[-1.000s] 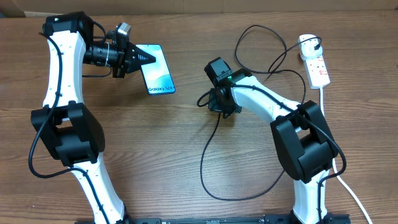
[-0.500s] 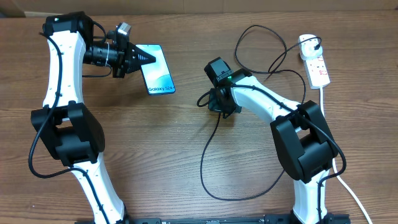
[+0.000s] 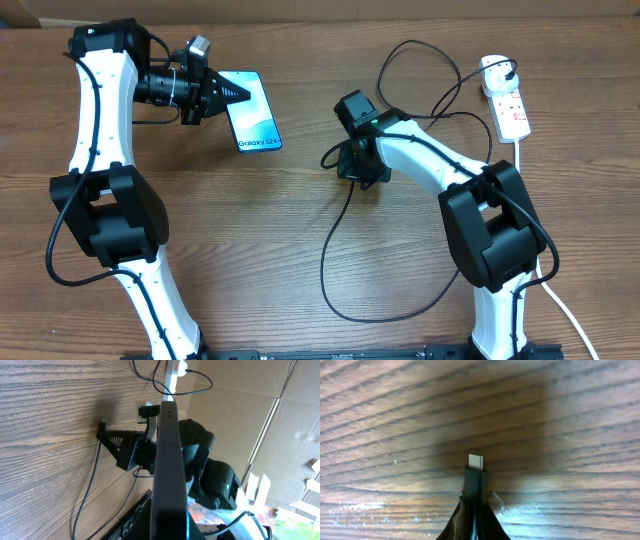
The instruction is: Plug charger to phone and switch on socket
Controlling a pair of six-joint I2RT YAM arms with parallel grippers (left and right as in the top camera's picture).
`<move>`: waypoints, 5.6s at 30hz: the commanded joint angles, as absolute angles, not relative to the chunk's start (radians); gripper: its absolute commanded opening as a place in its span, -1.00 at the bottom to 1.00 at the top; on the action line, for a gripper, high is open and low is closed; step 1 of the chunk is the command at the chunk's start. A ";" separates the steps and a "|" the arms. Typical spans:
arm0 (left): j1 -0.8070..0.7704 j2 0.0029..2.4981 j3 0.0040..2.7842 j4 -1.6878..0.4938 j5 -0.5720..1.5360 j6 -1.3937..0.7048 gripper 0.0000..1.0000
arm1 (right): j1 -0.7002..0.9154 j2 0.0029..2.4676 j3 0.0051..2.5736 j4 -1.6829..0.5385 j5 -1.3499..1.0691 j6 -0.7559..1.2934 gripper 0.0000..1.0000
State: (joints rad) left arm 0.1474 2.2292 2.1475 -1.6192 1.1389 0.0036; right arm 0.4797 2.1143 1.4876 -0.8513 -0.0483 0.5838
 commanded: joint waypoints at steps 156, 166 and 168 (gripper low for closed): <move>-0.158 2.203 2.163 -1.255 1.192 -0.471 -0.92 | 0.268 1.724 1.494 -1.171 -1.190 0.043 -0.93; -0.158 2.203 2.163 -1.275 1.178 -0.444 -0.92 | 0.268 1.724 1.494 -1.171 -1.160 0.053 -0.93; -0.158 2.203 2.163 -1.275 1.178 -0.439 -0.92 | 0.268 1.724 1.494 -1.171 -1.161 0.057 -0.92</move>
